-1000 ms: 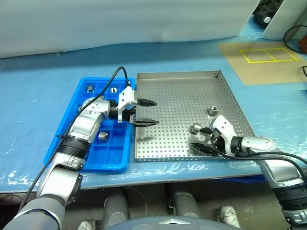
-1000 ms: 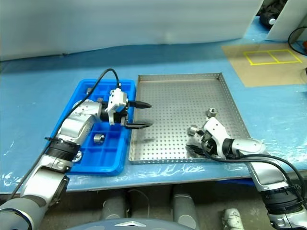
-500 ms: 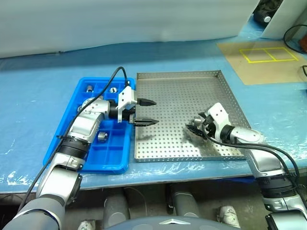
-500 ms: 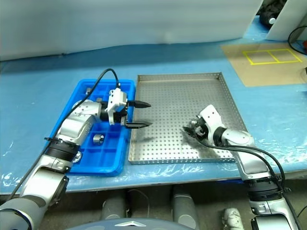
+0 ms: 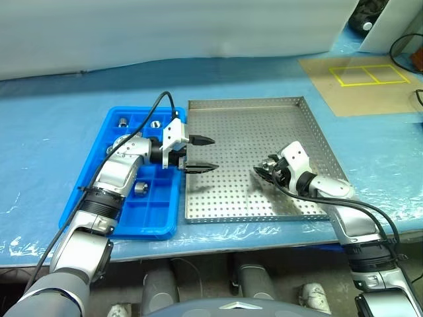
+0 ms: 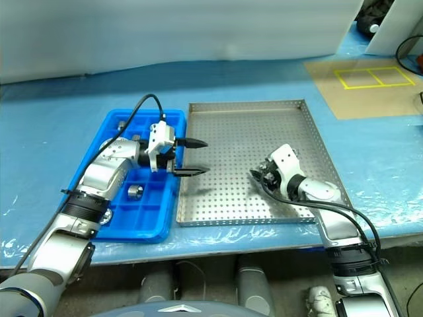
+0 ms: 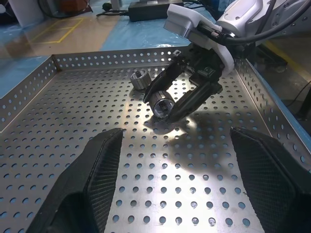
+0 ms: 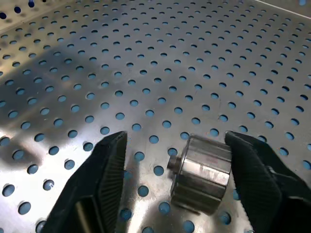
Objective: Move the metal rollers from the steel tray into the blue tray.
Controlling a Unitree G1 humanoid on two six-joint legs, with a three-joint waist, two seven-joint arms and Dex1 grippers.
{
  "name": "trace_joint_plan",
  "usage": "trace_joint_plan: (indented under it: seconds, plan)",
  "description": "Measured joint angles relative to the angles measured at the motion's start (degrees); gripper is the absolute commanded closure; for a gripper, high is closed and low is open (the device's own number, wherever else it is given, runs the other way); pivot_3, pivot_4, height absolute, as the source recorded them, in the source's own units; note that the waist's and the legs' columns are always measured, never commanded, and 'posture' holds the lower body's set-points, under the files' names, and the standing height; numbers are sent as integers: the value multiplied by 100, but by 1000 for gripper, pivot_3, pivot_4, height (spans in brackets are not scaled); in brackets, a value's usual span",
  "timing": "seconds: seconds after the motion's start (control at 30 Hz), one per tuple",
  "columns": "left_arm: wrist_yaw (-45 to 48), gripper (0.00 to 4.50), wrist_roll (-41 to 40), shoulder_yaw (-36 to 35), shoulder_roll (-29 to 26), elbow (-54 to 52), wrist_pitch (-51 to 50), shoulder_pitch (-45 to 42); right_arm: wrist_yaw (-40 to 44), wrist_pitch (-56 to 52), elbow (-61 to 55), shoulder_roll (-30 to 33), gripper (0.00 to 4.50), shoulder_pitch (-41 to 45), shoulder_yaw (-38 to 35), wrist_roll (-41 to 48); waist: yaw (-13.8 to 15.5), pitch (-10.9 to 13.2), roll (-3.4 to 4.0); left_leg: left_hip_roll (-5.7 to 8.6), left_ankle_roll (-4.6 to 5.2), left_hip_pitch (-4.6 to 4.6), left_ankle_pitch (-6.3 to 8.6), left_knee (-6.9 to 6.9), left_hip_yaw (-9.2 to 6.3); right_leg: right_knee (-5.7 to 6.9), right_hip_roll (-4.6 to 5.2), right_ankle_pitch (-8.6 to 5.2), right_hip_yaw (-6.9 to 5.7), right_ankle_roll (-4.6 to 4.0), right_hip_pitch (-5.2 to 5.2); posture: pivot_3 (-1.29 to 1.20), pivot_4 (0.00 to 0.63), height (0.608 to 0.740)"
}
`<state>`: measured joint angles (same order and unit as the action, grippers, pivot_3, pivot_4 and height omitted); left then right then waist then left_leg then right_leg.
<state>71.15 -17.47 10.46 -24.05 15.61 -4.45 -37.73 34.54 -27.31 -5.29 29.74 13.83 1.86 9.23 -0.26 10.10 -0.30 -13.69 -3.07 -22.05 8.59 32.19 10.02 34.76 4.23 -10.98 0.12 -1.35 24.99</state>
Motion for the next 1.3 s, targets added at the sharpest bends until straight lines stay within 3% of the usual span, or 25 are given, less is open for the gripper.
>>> trace_joint_plan:
  seconds: [0.17, 0.2, 0.7, 1.0, 1.3]
  plan:
    - [-16, 769, 2, 0, -5, 0, 13, 19, -51, 87, 7, -44, 3698, 29, 4, -50, -3, 0, 0, 0, 0, 2, 0, 0, 0, 0, 0, 0, 1, 0, 0, -307, 150, 740]
    - [-16, 769, 2, 0, -5, 0, 14, 26, -63, 88, 9, -45, 3789, 39, 4, -72, -3, 0, 0, 0, 0, 1, 0, 0, 0, 0, 0, 0, 1, 0, 0, -306, 150, 740]
    - [-44, 769, -11, -122, -203, -40, -40, 42, 68, 77, 135, -67, 3778, 383, 87, -147, -32, 1, 2, 0, -3, -1, -1, 0, 2, 4, 0, 0, 3, 0, 6, -258, 150, 740]
    - [53, 769, -300, -733, -1237, -868, -496, 613, 1004, -176, 238, -353, 3778, 1682, 535, 244, -25, 3, 5, -7, -9, -1, -5, -19, 3, 10, -3, 1, -4, -3, 20, -83, 150, 740]
    - [-459, 769, -518, -1818, -2087, -1974, -964, 1752, 1952, 301, 1567, -1386, 3778, 2915, 1303, 279, 280, 6, 6, -9, -21, -4, -11, -33, 0, 11, 1, 0, -16, -6, 24, 160, 150, 740]
